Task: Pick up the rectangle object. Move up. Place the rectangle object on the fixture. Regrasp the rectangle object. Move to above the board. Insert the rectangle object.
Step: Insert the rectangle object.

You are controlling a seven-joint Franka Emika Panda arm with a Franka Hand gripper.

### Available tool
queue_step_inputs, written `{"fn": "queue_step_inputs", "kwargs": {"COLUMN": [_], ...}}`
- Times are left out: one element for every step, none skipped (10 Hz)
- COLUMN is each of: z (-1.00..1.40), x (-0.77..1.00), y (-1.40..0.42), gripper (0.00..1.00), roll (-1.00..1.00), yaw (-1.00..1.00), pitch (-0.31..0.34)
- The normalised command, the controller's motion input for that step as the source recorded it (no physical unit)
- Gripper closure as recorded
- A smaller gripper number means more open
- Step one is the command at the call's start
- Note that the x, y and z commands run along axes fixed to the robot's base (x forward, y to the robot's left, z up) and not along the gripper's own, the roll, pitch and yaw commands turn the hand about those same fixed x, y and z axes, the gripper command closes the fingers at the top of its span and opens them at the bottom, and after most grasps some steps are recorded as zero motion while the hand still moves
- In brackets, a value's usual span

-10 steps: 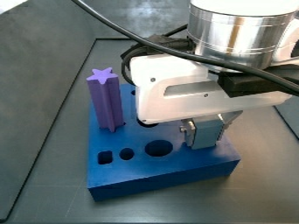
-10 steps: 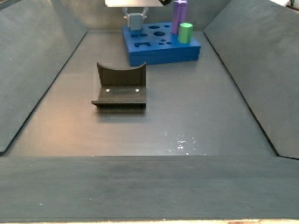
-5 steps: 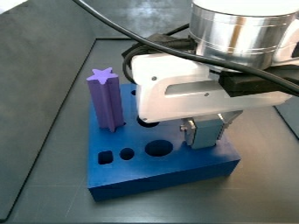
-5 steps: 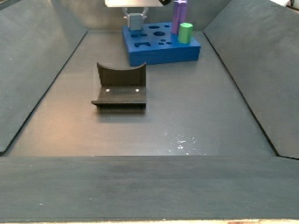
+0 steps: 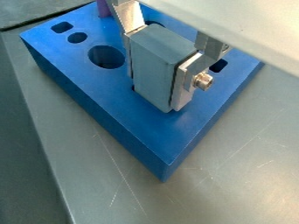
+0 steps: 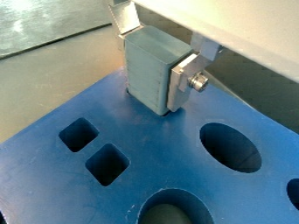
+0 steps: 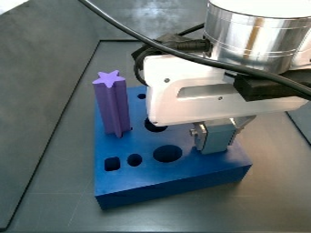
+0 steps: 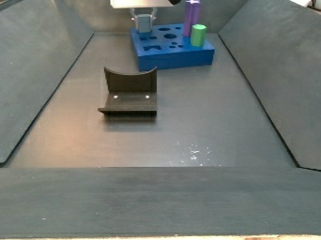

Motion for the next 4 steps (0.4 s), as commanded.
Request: {"fn": "queue_step_inputs", "kwargs": {"z": [-1.0,-0.1,0.0,-0.02], "x": [0.09,0.0,0.0,0.0], "y": [0.0,0.0,0.0,-0.22], "gripper": [1.0,1.0,1.0,1.0], "roll": [0.02,-0.21,0.0,0.12], "yaw": [0.08,0.0,0.0,0.1], "pitch": [-0.017,-0.057,-0.009,-0.034]}}
